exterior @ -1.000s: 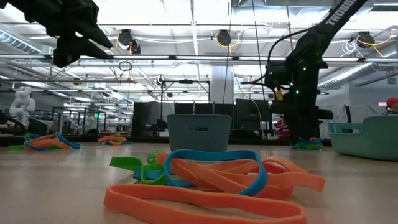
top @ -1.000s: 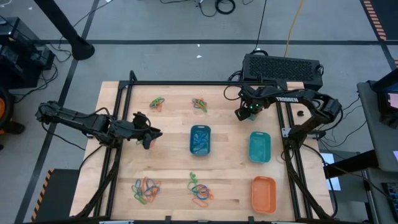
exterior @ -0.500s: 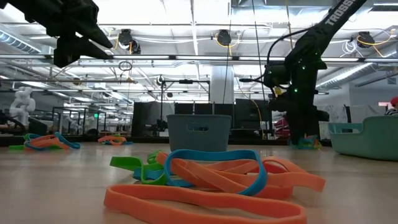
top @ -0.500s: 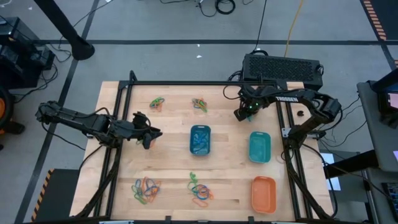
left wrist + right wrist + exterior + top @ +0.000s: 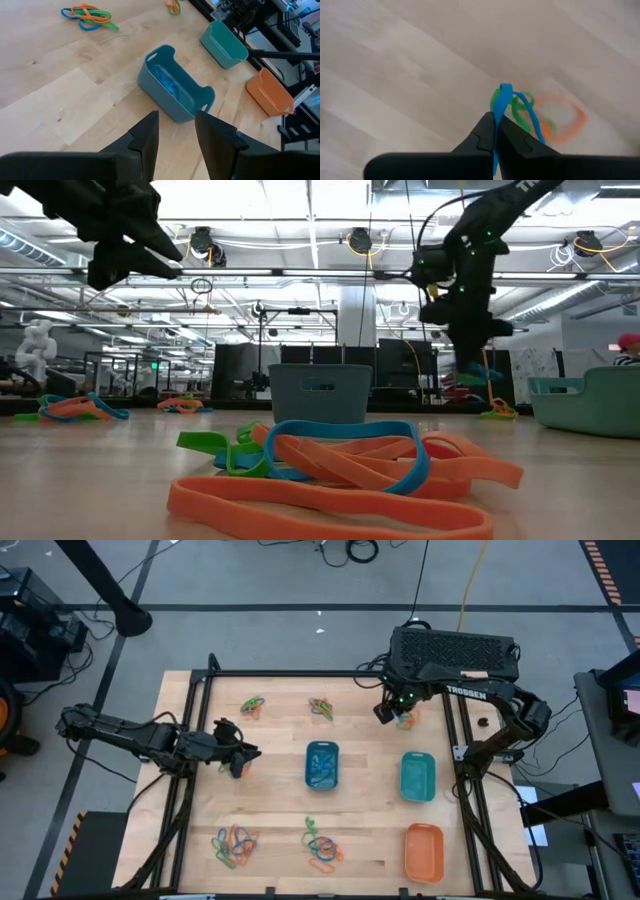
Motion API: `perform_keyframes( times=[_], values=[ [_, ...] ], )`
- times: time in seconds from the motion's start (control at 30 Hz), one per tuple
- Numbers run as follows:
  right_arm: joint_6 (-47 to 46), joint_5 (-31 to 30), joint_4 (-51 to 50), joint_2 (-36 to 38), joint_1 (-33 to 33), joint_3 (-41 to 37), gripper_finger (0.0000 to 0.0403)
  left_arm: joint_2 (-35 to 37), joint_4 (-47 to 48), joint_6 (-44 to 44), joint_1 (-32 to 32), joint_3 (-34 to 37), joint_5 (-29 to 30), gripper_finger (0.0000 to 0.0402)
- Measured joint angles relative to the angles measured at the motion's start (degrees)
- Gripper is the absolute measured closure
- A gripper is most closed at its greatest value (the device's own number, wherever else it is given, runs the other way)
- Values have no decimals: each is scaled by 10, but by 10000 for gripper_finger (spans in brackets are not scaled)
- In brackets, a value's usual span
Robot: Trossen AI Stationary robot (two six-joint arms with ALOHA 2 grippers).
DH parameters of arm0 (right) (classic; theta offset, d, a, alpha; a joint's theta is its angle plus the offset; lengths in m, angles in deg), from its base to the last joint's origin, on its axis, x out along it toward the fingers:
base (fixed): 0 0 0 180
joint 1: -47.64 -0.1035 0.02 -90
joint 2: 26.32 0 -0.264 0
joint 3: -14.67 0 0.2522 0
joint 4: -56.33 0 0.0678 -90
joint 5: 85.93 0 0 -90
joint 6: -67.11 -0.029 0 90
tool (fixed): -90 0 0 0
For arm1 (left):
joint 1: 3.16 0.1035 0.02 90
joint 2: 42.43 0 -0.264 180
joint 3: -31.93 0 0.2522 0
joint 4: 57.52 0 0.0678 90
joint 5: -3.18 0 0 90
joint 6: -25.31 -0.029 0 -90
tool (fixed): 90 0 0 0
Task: Sort rubber bands into baskets
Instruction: Put the blue rubberband into the blue bin
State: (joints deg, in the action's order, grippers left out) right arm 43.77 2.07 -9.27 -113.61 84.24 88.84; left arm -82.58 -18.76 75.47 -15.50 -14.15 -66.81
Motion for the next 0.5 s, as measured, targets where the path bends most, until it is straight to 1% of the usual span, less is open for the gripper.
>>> perform_keyframes(
  times=[0.07,0.2,0.37,0.5],
  values=[
    [-16,-15,-27,0,1,-4,402,0,0,0,0,0,-1,267],
    [-36,-24,-14,0,-2,-27,398,0,0,-1,0,0,-3,267],
    [-63,-24,9,0,-8,-46,365,0,-1,-15,0,0,-3,267],
    [-65,-24,16,0,-8,-61,337,0,-1,-14,0,0,-4,267]
  ],
)
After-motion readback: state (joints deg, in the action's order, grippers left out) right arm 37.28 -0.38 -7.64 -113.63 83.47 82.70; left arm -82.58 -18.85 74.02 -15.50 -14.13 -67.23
